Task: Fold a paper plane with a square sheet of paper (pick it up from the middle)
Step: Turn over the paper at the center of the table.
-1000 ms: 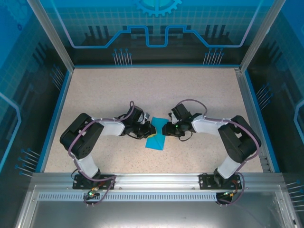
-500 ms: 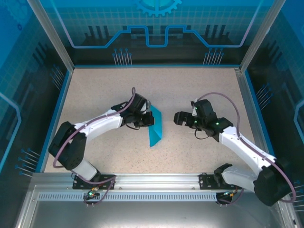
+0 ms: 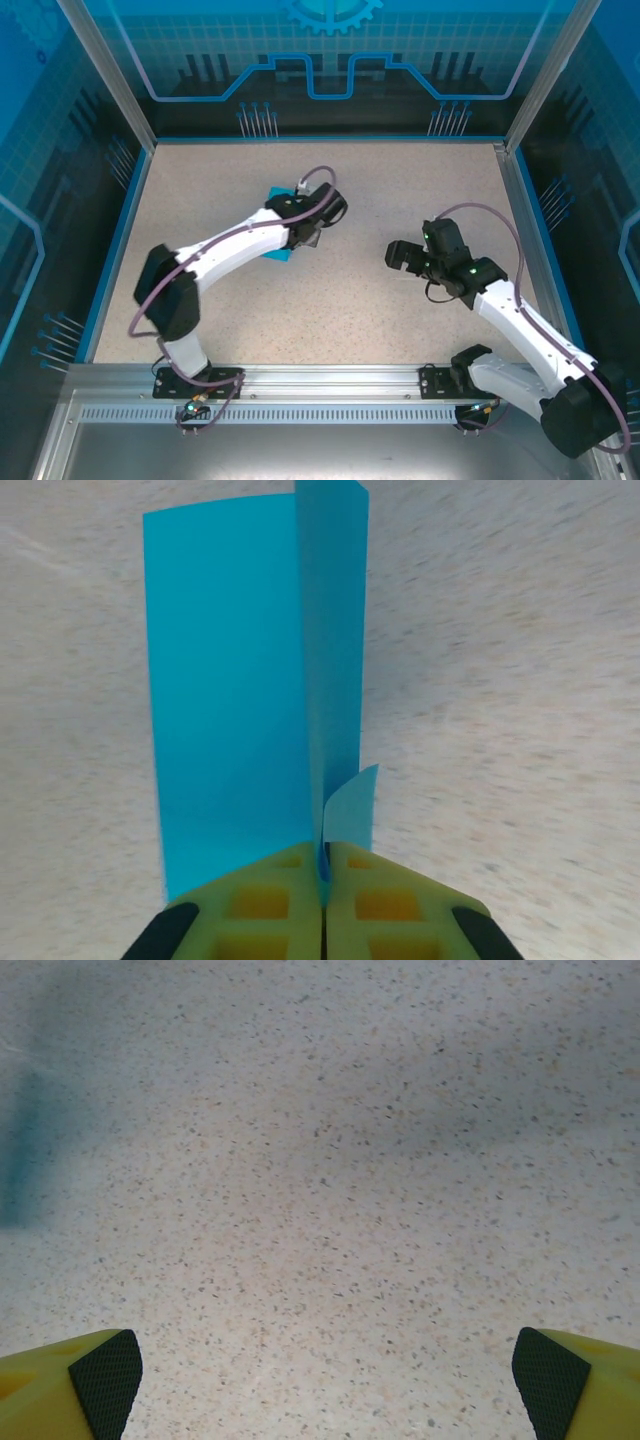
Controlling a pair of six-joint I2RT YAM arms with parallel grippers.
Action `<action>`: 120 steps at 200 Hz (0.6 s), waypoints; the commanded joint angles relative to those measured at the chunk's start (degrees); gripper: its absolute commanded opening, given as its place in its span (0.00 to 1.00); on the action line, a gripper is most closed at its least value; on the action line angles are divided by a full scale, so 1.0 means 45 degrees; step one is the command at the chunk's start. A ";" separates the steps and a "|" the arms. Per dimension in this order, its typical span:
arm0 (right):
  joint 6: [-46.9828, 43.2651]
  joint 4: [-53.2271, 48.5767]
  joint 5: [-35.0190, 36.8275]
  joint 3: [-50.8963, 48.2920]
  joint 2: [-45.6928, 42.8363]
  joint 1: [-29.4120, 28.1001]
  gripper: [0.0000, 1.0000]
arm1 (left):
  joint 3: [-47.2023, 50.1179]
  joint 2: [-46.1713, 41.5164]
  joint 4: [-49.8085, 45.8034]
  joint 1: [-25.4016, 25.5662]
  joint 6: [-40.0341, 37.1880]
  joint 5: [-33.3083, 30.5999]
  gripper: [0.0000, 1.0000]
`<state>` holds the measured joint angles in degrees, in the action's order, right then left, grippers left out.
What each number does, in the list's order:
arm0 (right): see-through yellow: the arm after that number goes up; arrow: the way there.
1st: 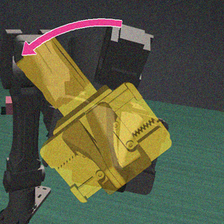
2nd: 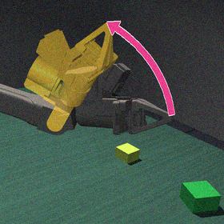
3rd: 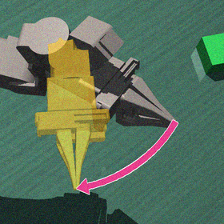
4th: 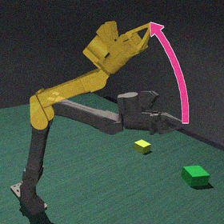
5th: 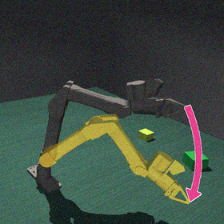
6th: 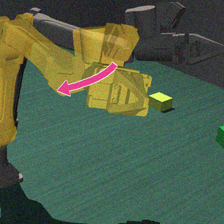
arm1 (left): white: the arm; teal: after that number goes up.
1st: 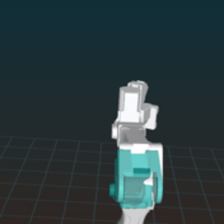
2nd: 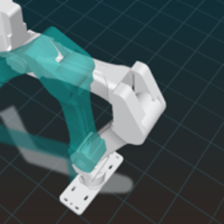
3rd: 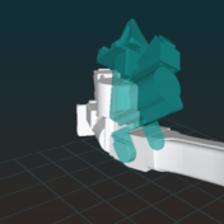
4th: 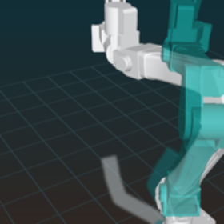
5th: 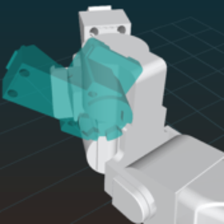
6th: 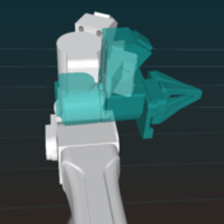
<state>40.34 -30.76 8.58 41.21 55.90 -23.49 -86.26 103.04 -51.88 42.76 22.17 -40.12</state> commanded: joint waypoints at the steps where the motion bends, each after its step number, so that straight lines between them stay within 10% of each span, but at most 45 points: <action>1: 0.0368 -0.0572 0.0357 -0.0196 -0.0378 0.0449 0.99 | -0.0890 0.1730 -0.1835 0.0263 -0.0017 -0.2971 0.07; 47: 0.0363 -0.0894 0.0371 -0.0154 -0.0657 0.0935 0.99 | -0.1893 0.4139 -0.1880 0.0582 0.0224 -0.3517 0.08; 120: 0.0392 -0.1081 0.0283 -0.0216 -0.0684 0.1369 0.99 | -0.1728 0.4861 -0.0436 0.1239 0.0367 -0.0191 0.11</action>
<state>41.17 -33.95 9.21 40.80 53.54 -18.68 -93.30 122.98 -56.14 47.64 22.55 -47.03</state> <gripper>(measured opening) 0.994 0.105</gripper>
